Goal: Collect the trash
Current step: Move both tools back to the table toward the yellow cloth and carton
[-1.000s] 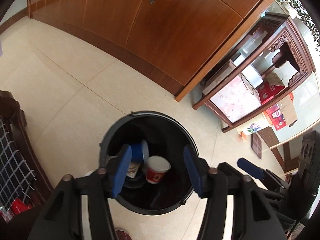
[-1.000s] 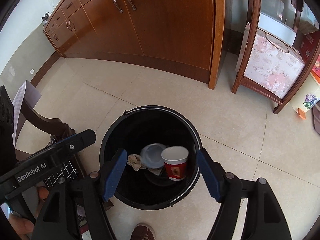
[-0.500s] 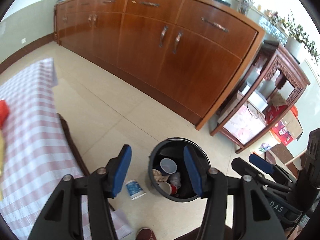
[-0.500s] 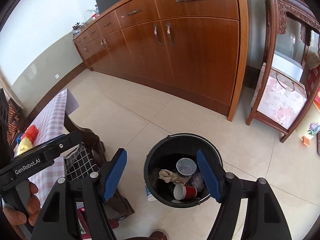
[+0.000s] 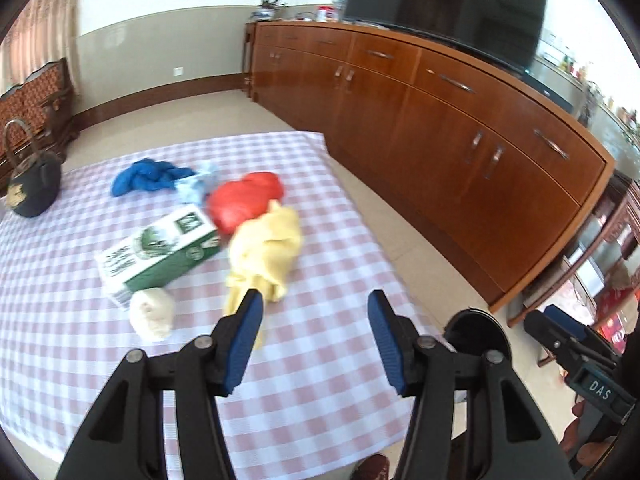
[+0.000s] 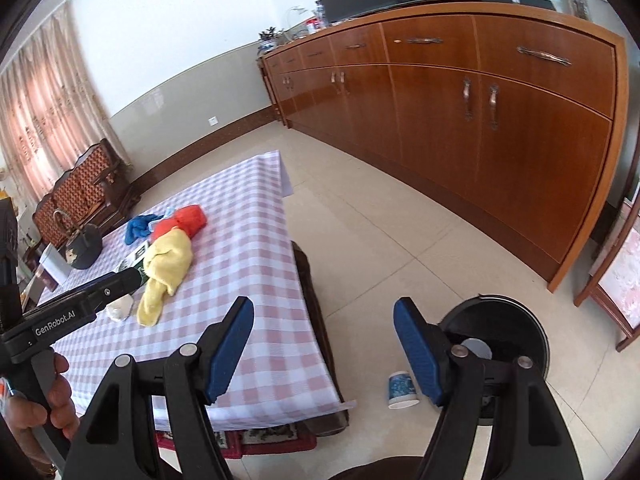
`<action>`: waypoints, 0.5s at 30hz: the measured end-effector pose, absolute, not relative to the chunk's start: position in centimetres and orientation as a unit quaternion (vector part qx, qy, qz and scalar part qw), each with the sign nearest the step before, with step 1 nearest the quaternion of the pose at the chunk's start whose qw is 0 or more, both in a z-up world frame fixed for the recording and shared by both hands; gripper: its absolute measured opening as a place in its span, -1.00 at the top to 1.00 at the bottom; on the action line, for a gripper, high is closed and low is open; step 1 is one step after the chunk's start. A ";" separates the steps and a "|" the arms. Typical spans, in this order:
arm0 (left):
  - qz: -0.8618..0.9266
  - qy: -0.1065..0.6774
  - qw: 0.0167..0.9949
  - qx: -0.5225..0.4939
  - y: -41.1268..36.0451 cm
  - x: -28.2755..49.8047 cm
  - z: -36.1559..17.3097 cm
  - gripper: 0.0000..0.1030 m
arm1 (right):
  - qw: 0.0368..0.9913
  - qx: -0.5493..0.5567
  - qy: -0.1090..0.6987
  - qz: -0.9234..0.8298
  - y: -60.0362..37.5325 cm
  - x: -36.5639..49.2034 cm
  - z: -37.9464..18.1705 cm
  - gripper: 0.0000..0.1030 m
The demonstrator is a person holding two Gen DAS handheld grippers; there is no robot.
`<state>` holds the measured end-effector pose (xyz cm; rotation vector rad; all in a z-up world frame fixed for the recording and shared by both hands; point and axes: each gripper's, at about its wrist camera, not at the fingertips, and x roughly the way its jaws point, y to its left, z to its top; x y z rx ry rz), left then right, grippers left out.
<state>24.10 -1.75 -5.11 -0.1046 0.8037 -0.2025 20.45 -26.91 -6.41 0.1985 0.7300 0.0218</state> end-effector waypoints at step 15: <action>0.041 0.381 0.917 -0.115 12.9 23.6 -7.7 -0.09 | 0.921 0.055 0.364 0.125 -13.3 24.4 -7.5 -0.44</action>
